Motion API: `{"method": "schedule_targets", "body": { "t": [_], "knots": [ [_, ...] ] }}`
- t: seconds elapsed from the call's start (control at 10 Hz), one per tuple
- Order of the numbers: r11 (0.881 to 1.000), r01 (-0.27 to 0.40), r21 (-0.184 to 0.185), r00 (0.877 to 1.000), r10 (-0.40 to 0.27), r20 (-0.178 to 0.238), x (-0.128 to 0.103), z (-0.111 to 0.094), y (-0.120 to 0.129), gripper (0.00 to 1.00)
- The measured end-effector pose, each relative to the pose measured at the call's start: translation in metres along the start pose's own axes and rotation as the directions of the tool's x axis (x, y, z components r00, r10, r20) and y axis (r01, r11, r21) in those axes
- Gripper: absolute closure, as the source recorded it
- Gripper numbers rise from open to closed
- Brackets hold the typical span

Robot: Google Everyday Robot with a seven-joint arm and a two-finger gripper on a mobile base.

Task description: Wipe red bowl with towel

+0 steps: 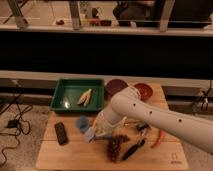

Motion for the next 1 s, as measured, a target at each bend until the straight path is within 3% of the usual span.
{"method": "schedule_targets", "body": {
  "t": [0.6,0.8,1.0],
  "knots": [
    [0.998,0.067,0.003,0.997,-0.066,-0.041,-0.059,-0.019,0.057,0.80],
    [0.998,0.069,0.007,0.996,-0.069,-0.054,-0.064,-0.027,0.060,0.80],
    [0.997,0.073,0.012,0.995,-0.072,-0.066,-0.057,-0.036,0.045,0.80]
  ]
}}
